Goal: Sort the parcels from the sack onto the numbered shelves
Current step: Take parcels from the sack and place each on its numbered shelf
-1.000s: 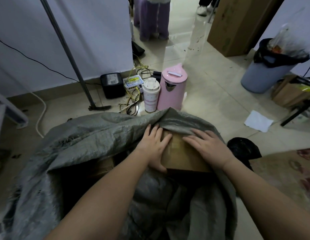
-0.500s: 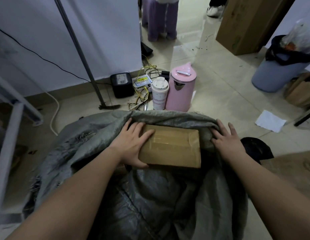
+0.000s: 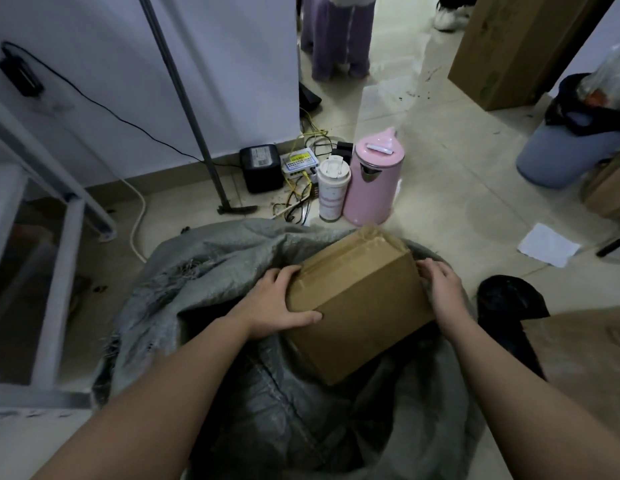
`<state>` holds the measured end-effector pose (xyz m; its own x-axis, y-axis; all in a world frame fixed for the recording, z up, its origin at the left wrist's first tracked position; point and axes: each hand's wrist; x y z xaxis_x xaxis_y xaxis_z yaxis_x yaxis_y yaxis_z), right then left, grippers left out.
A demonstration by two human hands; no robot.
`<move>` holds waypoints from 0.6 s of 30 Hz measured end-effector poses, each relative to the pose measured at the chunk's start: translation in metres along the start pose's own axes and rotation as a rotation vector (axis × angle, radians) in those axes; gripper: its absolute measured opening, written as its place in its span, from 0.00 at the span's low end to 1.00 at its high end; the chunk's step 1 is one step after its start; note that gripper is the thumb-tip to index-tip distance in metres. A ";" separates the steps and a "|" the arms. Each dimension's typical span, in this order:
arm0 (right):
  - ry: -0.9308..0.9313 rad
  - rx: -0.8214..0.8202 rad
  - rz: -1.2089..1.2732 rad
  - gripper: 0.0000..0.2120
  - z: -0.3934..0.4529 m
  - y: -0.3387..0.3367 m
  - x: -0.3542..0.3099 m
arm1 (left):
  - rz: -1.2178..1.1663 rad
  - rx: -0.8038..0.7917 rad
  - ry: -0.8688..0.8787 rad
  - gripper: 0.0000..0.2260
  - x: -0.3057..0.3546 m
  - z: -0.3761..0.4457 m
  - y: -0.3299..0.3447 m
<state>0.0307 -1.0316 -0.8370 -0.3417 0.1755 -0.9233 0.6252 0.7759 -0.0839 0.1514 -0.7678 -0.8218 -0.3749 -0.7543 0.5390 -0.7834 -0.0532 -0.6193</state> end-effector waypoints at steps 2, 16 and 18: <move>0.054 0.003 0.022 0.14 -0.013 0.002 -0.005 | -0.203 -0.017 -0.058 0.48 0.007 -0.017 0.003; 0.530 -0.342 0.175 0.16 -0.201 0.026 -0.191 | -1.450 -0.159 -0.478 0.44 0.136 -0.215 -0.082; 0.573 -0.383 0.188 0.22 -0.233 0.028 -0.226 | -1.453 -0.175 -0.561 0.42 0.154 -0.250 -0.108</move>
<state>-0.0381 -0.9088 -0.5433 -0.6329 0.5361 -0.5585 0.4548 0.8413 0.2921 0.0544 -0.7153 -0.5293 0.9178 -0.2662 0.2945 -0.3563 -0.8797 0.3150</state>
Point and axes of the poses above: each hand's wrist, its own z-axis towards the middle knuckle, its own y-axis out of the palm, x = y × z, and after that the axes turned 12 degrees about -x, right-handed
